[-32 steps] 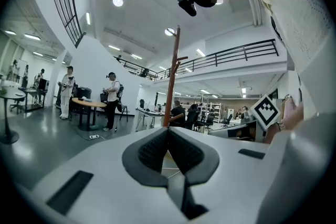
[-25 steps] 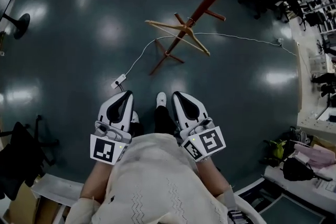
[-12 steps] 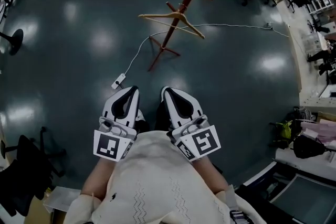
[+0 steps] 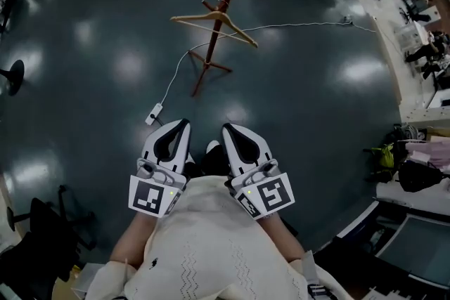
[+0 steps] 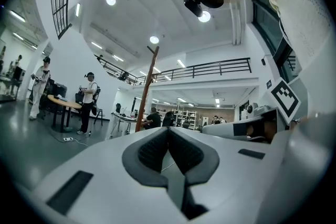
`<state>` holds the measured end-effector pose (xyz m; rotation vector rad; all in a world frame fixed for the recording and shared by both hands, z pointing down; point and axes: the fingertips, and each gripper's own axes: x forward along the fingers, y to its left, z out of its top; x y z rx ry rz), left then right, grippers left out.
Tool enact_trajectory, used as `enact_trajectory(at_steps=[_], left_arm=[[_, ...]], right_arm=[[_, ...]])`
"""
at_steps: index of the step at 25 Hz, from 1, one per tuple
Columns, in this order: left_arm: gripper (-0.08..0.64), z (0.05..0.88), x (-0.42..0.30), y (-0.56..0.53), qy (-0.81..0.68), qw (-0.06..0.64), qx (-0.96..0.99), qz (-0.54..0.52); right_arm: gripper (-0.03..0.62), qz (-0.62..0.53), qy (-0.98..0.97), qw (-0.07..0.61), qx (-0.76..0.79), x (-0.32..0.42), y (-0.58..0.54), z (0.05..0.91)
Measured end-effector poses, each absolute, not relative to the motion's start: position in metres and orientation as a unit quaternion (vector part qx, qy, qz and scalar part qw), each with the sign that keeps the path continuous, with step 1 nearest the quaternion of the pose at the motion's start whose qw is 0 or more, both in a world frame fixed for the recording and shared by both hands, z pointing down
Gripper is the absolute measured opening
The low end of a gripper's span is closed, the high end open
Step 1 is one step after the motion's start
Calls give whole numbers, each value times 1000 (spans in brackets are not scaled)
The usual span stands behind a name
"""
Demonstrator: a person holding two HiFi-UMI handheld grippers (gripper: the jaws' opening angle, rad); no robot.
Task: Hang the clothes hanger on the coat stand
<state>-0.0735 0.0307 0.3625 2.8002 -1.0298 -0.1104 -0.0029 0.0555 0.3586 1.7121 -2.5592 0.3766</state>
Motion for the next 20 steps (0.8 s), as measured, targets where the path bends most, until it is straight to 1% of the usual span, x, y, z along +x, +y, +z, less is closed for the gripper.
enact_trajectory(at_steps=[11, 20], left_arm=[[12, 362, -47, 37, -341, 78, 937, -23], [12, 363, -39, 36, -350, 70, 934, -16]], right_arm=[[18, 131, -834, 20, 536, 15, 52, 362], [18, 137, -842, 41, 520, 16, 55, 371]])
